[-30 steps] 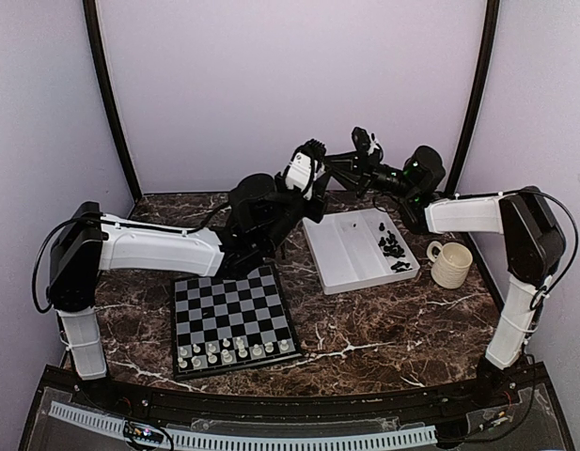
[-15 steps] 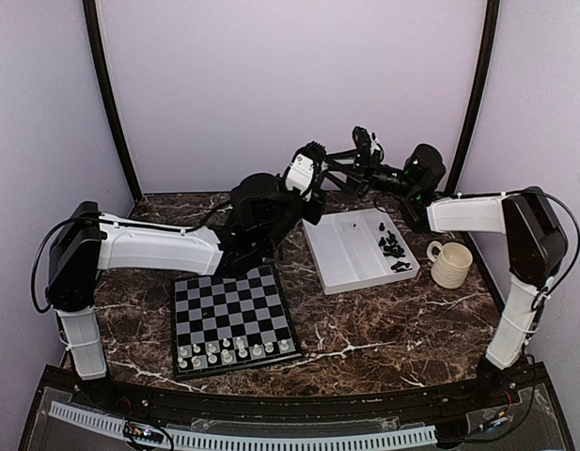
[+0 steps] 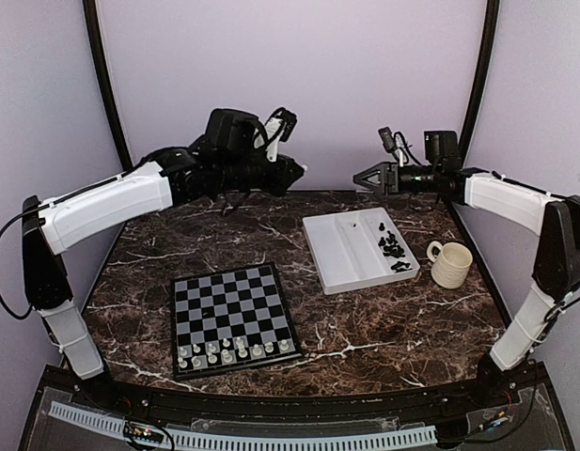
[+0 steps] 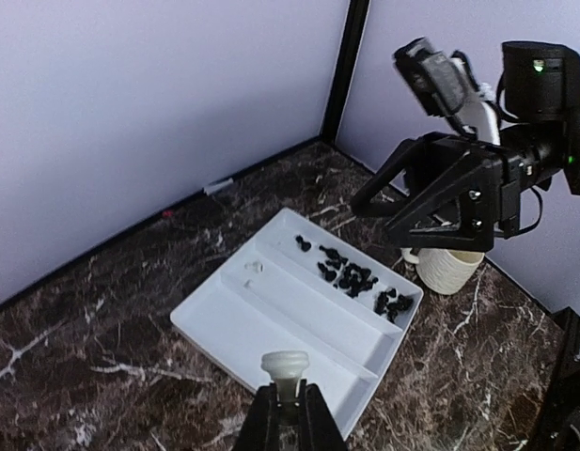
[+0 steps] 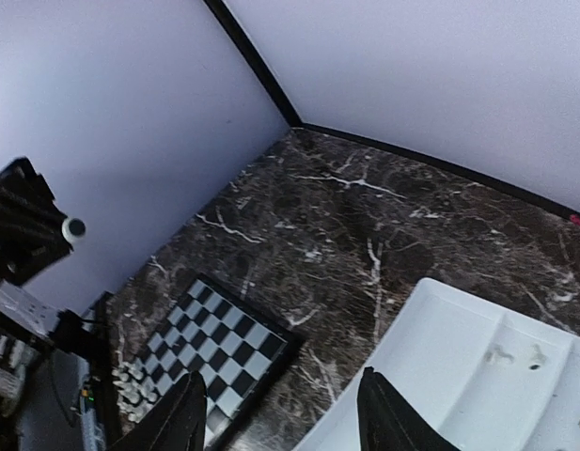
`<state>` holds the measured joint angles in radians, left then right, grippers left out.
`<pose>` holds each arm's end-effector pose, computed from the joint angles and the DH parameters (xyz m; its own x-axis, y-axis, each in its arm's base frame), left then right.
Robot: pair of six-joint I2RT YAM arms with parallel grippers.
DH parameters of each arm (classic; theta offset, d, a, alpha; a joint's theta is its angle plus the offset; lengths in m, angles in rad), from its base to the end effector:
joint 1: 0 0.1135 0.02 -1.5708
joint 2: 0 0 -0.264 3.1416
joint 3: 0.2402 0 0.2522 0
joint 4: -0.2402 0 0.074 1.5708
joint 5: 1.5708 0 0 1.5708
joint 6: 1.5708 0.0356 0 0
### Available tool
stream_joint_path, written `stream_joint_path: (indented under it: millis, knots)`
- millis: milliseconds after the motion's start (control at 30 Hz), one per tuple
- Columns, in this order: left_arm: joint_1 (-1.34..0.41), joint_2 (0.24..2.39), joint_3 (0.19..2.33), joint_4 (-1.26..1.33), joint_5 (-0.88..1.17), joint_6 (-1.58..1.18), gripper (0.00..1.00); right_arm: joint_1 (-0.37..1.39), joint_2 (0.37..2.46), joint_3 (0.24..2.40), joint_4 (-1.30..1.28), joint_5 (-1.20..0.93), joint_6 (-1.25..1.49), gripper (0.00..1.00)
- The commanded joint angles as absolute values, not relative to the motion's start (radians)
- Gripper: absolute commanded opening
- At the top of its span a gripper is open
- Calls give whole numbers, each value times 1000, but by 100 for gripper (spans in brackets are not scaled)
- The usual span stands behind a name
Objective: Set up the chess pieces on the board
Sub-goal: Place the pawn on the chessboard.
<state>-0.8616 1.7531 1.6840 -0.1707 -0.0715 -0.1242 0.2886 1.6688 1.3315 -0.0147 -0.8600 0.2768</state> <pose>0.2772 -0.3192 0.3901 -0.2416 0.0919 -0.9660 0.6871 0.7191 -0.1035 0.3644 0.1363 0.3183 -0.5550 0.0212 -0.8315 -0.7443 0.4337 0.5079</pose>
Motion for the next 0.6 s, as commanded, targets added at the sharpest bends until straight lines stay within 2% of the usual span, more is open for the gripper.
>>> stream_joint_path:
  millis: [0, 100, 400, 567]
  knots:
    - [-797, 1747, 1784, -693, 183, -324, 0, 301, 1593, 1320, -329, -590, -194, 57]
    - [-777, 1762, 1791, -874, 207, -348, 0, 301, 1580, 1321, -380, -564, -267, 58]
    - [-759, 1856, 1712, -1147, 364, -336, 0, 324, 1600, 1328, -439, -675, -337, 63]
    - [-758, 1894, 1611, -1184, 374, -326, 0, 379, 1603, 1337, -488, -627, -401, 63]
